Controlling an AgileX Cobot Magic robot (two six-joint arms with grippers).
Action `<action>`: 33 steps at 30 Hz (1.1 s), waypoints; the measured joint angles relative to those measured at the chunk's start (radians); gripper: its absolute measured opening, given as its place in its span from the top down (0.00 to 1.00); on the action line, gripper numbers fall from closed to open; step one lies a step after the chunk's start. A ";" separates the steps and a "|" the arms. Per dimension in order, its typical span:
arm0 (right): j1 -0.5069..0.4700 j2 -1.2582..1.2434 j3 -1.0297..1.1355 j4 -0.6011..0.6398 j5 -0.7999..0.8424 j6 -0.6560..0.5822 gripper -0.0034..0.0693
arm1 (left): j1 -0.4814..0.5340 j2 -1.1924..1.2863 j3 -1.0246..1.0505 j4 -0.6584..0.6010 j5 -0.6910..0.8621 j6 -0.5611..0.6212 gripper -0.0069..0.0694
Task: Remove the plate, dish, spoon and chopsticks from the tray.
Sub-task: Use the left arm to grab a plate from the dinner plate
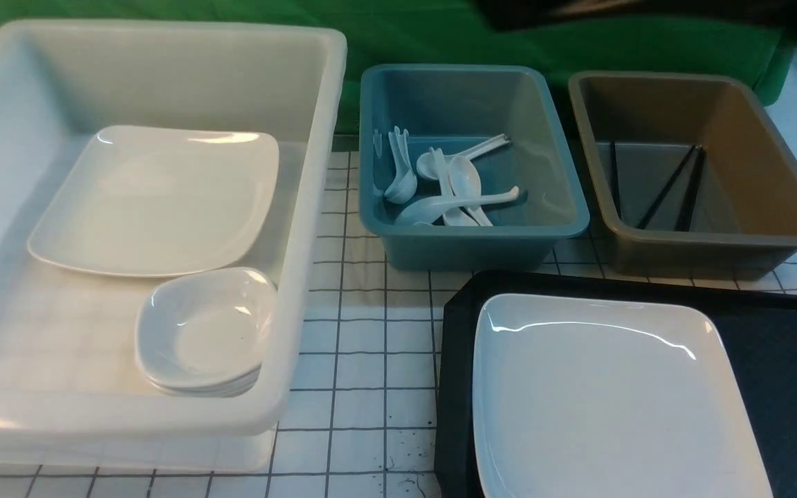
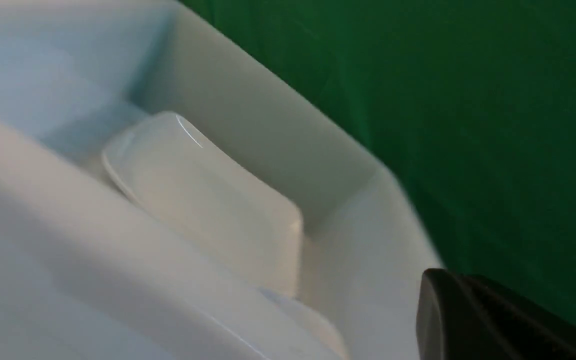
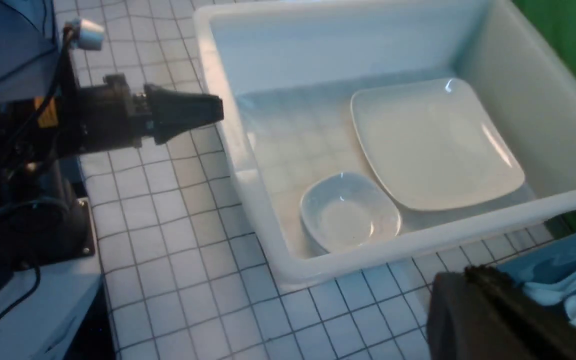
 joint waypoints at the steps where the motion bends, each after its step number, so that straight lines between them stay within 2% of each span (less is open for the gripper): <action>1: 0.000 -0.021 0.007 -0.001 0.000 0.004 0.91 | 0.000 0.000 0.000 -0.012 -0.001 0.000 0.88; 4: 0.000 -0.221 0.179 -0.008 0.000 0.052 0.91 | 0.000 0.000 0.000 -0.111 -0.009 -0.035 0.88; 8: 0.000 -0.444 0.420 -0.009 0.000 0.105 0.91 | 0.000 0.000 0.000 -0.133 -0.022 -0.073 0.88; 9: 0.000 -0.456 0.420 -0.009 0.000 0.109 0.91 | 0.000 0.000 0.000 -0.135 -0.025 -0.075 0.88; 10: 0.000 -0.553 0.535 -0.012 -0.002 0.143 0.91 | 0.000 0.000 0.000 -0.137 -0.046 -0.108 0.88; 13: 0.000 -0.718 0.703 -0.013 -0.018 0.199 0.91 | 0.000 0.000 0.000 -0.137 -0.091 -0.166 0.88; 16: 0.000 -0.833 0.852 -0.015 -0.082 0.238 0.91 | 0.000 0.000 -0.030 -0.084 -0.086 -0.174 0.88; 17: 0.000 -0.911 0.943 -0.016 -0.137 0.249 0.91 | 0.000 -0.001 -0.093 -0.002 -0.062 -0.173 0.88; 18: 0.000 -0.919 0.954 -0.016 -0.144 0.251 0.91 | 0.000 -0.001 -0.113 0.009 -0.057 -0.173 0.88; 20: 0.000 -1.003 1.084 -0.038 -0.242 0.265 0.91 | 0.000 0.049 -0.276 0.148 0.063 -0.163 0.88; 22: 0.000 -1.020 1.119 -0.056 -0.268 0.280 0.91 | 0.000 0.085 -0.339 0.179 0.135 -0.143 0.88; 25: 0.000 -1.029 1.192 -0.147 -0.309 0.359 0.91 | 0.000 0.258 -0.546 0.224 0.445 -0.010 0.88; 26: 0.000 -1.024 1.202 -0.178 -0.312 0.383 0.91 | 0.000 0.350 -0.630 0.226 0.591 0.035 0.88; 27: 0.000 -1.024 1.203 -0.182 -0.312 0.385 0.91 | 0.000 0.364 -0.630 0.226 0.591 0.042 0.88; 28: 0.000 -1.016 1.208 -0.214 -0.312 0.409 0.91 | 0.000 0.459 -0.715 0.224 0.750 0.092 0.88; 30: 0.000 -1.002 1.210 -0.252 -0.306 0.437 0.91 | 0.000 0.595 -0.798 0.190 0.914 0.173 0.88; 33: 0.000 -0.971 1.210 -0.299 -0.287 0.464 0.91 | 0.000 0.783 -0.851 0.011 1.049 0.351 0.88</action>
